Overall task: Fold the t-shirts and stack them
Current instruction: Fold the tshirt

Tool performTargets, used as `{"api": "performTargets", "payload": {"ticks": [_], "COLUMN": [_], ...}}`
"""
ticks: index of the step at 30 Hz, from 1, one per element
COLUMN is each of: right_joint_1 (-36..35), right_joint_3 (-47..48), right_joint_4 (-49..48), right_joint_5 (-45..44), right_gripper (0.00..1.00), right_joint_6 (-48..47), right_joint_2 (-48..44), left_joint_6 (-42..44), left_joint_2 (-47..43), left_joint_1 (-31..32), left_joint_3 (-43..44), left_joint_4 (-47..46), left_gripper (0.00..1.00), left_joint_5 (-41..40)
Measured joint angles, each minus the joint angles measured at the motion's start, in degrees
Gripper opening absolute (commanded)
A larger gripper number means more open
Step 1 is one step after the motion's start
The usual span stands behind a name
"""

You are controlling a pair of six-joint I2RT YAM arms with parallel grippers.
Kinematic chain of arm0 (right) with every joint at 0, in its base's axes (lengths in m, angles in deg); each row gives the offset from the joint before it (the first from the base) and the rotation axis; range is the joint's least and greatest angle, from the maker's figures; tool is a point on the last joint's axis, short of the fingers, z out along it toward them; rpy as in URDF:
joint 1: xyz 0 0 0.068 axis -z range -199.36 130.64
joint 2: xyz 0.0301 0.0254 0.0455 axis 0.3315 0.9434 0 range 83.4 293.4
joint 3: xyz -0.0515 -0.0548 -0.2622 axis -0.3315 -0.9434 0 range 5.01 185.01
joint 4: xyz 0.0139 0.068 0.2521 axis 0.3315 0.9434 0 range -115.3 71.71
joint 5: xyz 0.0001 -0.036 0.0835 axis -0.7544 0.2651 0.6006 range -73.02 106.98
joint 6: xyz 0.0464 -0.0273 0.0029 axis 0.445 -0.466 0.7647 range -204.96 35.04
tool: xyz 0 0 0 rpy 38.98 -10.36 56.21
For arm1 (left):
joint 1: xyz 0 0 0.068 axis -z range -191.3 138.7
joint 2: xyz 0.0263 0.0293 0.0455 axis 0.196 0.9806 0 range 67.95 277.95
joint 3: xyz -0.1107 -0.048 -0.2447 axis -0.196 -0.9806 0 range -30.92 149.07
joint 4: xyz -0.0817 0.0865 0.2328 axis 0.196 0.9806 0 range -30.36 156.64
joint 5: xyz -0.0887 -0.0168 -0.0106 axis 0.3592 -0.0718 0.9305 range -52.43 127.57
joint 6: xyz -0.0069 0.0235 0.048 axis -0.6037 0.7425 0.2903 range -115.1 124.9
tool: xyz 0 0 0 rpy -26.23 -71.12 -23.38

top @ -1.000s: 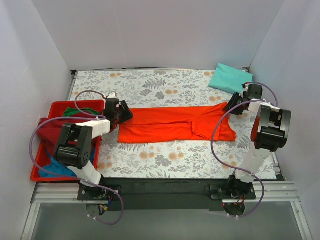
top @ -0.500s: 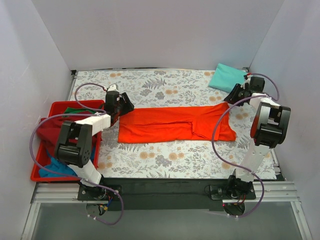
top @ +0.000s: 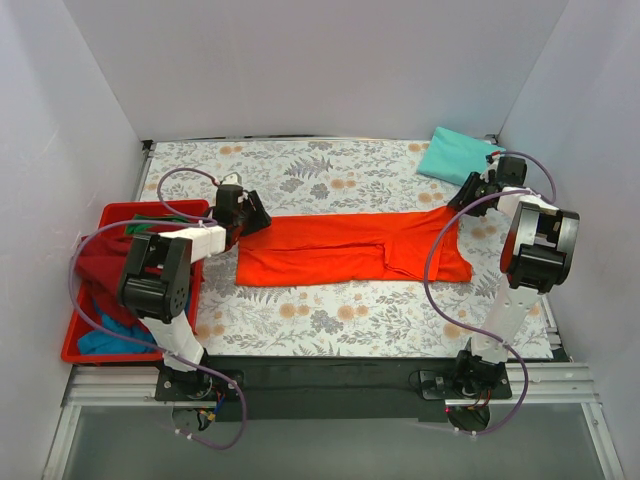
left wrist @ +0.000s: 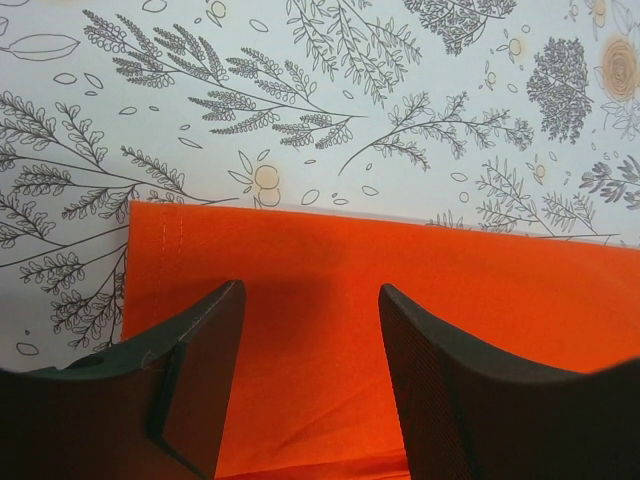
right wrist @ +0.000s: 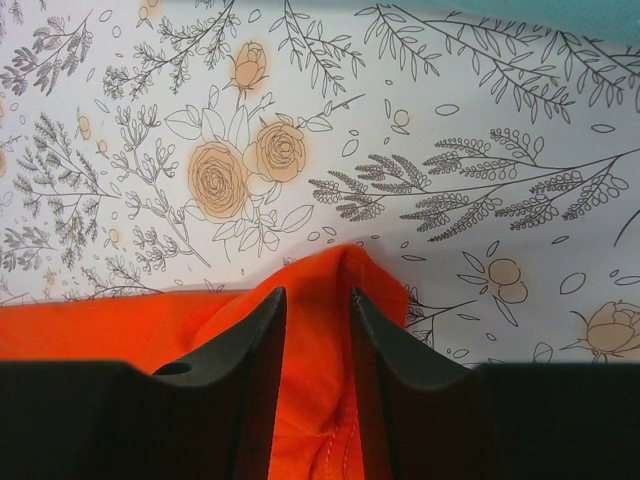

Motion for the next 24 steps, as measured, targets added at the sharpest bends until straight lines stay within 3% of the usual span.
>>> {"api": "performTargets", "payload": {"ticks": [9, 15, 24], "right_joint_1": [0.0, 0.0, 0.0], "right_joint_3": [0.0, 0.0, -0.15], "right_joint_4": [0.0, 0.04, 0.07], "right_joint_5": [0.02, -0.02, -1.68], "right_gripper": [0.22, 0.01, 0.01], "right_joint_6": [-0.04, -0.02, 0.39], "right_joint_2": [0.83, 1.81, 1.86], "left_joint_6": [0.35, 0.35, -0.57], "left_joint_2": [2.14, 2.25, 2.36], "left_joint_1": [-0.07, -0.35, -0.79], "left_joint_3": [0.63, 0.66, 0.59], "left_joint_4": [-0.11, -0.26, -0.66], "left_gripper": [0.55, 0.55, 0.55], "left_joint_5": [0.0, -0.11, -0.68]}}
